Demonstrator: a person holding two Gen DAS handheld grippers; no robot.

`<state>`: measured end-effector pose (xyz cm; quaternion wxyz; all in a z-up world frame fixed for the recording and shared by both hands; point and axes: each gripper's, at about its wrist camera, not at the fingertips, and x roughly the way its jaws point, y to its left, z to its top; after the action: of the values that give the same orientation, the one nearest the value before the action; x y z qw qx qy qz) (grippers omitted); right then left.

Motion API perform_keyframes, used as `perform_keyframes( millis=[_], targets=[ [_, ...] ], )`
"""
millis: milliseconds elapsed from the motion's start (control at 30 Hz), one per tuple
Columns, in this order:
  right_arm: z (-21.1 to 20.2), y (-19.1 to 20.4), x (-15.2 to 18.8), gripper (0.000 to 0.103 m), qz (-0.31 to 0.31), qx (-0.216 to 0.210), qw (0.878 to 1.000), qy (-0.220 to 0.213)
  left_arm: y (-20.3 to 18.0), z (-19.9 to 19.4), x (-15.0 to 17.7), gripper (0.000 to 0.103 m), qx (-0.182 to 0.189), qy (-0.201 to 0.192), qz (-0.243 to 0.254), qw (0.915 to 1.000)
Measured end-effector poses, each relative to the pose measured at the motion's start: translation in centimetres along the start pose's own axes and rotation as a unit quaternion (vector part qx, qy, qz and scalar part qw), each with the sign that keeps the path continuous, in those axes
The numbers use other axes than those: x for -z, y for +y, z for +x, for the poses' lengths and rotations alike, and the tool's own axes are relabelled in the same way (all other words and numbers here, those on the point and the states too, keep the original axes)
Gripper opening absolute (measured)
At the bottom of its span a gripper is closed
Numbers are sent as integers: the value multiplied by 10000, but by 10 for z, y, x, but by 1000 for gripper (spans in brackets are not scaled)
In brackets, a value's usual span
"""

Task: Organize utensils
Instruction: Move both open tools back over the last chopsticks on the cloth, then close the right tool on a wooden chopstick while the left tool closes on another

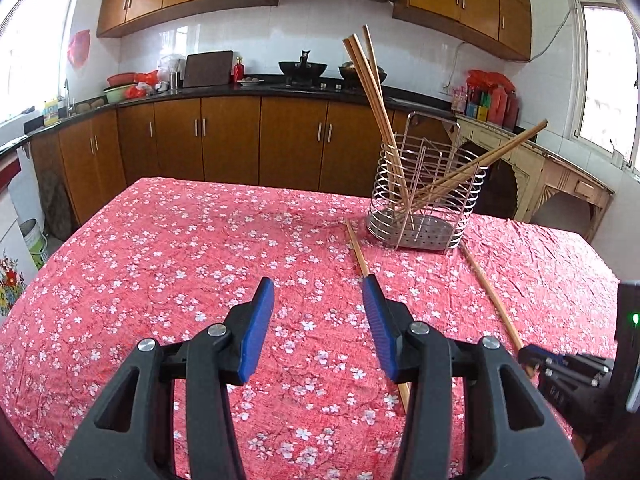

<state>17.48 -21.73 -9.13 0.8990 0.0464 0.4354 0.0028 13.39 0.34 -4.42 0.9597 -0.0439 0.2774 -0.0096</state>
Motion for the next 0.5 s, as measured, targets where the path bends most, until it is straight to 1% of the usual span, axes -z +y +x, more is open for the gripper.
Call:
perform_keyframes(
  millis=[100,133,233,400,500],
  targets=[
    [8,-20,-13,7,276,98,9996,49,-3,4,2,47,39,71,15,10000],
    [10,-27,-18,7,344,213,9992,67,-4,4,3,47,54,91,20,9999],
    [14,-50,-29,7,595,363,9975,126,-8,7,5,47,112,154,65,9998],
    [21,-88,-43,7,913,762,9929,-15,-15,10,7,47,265,300,89,9992],
    [25,-107,-47,7,1030,1003,9896,-76,-23,11,9,49,346,388,209,9984]
  ],
)
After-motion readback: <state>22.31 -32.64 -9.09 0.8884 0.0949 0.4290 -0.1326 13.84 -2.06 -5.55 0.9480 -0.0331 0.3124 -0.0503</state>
